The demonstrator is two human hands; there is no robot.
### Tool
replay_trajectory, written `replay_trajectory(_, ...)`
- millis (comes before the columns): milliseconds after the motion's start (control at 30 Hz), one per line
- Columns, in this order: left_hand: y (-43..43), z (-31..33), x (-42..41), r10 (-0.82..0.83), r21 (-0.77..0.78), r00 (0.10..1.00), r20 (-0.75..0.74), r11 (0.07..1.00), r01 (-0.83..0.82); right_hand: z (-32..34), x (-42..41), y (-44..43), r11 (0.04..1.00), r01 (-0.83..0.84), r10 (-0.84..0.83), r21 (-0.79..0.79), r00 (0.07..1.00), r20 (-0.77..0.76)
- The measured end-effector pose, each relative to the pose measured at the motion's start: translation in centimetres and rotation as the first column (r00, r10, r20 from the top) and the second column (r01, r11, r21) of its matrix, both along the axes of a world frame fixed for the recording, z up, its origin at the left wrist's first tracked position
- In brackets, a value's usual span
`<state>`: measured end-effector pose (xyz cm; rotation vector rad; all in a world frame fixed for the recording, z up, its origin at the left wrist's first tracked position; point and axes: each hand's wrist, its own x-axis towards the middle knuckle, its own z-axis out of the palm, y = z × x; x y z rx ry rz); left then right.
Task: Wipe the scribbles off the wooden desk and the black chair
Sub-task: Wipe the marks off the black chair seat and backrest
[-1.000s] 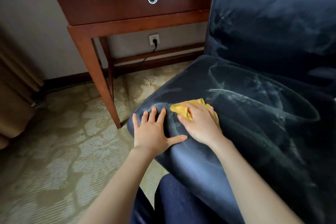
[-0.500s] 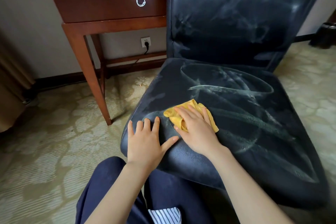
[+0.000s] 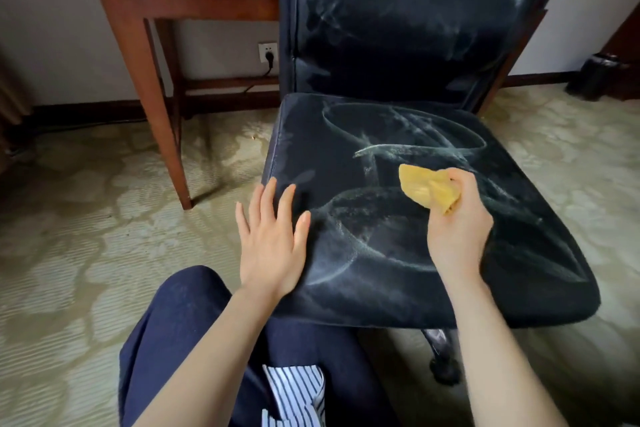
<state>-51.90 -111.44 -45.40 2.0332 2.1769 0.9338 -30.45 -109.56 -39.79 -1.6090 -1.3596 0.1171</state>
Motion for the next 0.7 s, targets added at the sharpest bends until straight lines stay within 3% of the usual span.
replay_trajectory(100,-0.7,-0.2,0.6,-0.001,0.007,0.999,0.053,1.000,0.001,0.1,1.1,1.3,0.995,0.078,-0.078,-0.060,0.997,0.004)
replay_trajectory(233,-1.1,-0.6,0.7,0.028,-0.016,0.988,0.154,1.000,-0.026,-0.4,-0.1,2.5,0.934,0.087,-0.011,-0.348,0.976,0.215)
replay_trajectory(367,-1.0,-0.4,0.8,0.039,-0.026,0.975,0.219,0.999,-0.034,-0.9,-4.0,1.6,0.893,0.012,0.171,-0.450,0.915,0.364)
replay_trajectory(467,-1.1,-0.4,0.8,0.033,-0.032,0.977,0.209,0.999,-0.027,-2.5,-6.9,0.7,0.820,-0.081,0.400,-0.567,0.790,0.466)
replay_trajectory(567,-1.2,-0.5,0.7,0.019,-0.028,0.981,0.196,0.999,-0.014,-3.6,-8.3,-0.7,0.811,-0.155,0.511,-0.564,0.657,0.554)
replay_trajectory(700,-1.1,-0.5,0.7,0.009,-0.015,0.979,0.202,1.000,-0.006,-5.3,-7.2,-3.5,0.875,-0.267,0.482,-0.404,0.549,0.683)
